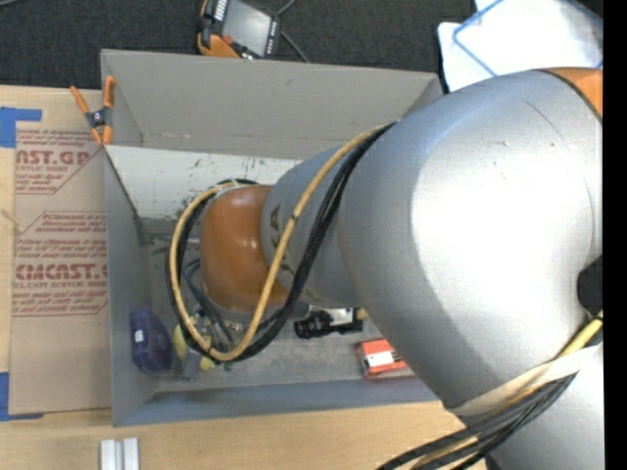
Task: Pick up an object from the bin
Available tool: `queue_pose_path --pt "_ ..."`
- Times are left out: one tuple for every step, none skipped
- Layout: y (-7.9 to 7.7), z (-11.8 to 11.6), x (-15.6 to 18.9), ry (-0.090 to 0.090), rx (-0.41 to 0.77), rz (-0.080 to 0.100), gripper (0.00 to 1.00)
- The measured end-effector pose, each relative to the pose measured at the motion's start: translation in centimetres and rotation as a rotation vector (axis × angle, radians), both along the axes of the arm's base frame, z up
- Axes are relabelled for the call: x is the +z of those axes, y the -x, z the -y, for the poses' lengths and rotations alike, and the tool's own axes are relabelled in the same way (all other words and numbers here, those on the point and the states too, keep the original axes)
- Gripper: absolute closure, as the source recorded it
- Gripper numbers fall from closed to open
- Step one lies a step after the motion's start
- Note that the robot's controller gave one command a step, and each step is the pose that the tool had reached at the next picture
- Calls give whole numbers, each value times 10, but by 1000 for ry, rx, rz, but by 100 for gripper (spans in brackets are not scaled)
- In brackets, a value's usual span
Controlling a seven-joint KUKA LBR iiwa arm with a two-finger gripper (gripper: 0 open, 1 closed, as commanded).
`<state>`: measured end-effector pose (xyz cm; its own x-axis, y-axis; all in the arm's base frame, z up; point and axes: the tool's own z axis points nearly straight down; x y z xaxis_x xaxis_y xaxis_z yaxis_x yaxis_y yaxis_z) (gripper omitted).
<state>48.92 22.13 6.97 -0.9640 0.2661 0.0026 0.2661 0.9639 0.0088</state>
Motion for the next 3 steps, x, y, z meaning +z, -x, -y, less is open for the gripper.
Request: queue_pose_path --pt "3 1 28 4 -1 -11 100" --pt "2 1 61 3 0 -9 100" --pt "2 1 110 3 0 -7 100"
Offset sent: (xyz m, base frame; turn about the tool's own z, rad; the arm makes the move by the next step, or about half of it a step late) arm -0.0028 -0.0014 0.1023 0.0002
